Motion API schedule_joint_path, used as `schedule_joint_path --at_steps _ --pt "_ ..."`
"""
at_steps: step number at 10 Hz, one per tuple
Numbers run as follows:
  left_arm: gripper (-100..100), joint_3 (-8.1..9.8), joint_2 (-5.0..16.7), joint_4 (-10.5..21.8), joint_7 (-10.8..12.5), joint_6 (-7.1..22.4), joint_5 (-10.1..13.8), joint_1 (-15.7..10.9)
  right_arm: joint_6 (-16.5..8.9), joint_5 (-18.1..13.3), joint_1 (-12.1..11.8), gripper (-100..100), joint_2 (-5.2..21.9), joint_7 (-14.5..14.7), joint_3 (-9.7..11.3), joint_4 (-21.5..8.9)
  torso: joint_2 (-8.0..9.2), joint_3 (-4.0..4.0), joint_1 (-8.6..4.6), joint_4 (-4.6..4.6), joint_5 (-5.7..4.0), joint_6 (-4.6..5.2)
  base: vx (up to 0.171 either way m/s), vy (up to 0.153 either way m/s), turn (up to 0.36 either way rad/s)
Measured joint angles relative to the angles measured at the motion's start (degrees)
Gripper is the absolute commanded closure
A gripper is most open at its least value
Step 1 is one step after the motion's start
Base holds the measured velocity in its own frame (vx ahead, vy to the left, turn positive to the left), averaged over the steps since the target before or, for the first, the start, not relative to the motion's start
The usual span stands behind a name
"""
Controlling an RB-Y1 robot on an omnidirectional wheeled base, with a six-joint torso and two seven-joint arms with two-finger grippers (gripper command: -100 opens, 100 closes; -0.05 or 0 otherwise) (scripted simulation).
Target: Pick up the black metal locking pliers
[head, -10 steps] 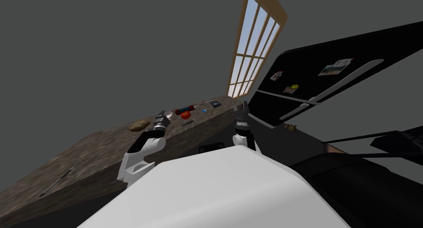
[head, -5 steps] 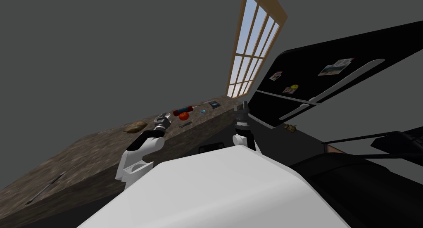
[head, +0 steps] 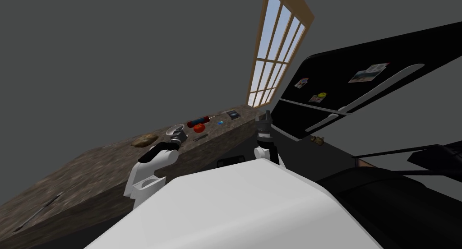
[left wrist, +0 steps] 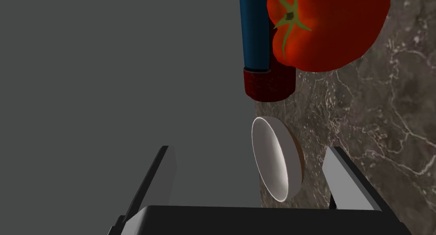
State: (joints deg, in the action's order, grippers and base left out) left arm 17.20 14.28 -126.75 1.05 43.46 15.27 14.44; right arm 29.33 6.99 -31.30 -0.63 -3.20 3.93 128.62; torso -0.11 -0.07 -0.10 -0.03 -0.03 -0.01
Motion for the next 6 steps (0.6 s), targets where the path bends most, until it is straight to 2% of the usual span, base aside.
schedule_joint_path --at_steps 6 --pt "-100 0.16 2.1 1.0 2.5 8.3 2.2 0.5 0.0 0.0 0.0 0 0.0 0.0 0.0 0.0 0.0 0.0 0.02 0.0 0.0 0.0 0.034 -0.029 0.005"
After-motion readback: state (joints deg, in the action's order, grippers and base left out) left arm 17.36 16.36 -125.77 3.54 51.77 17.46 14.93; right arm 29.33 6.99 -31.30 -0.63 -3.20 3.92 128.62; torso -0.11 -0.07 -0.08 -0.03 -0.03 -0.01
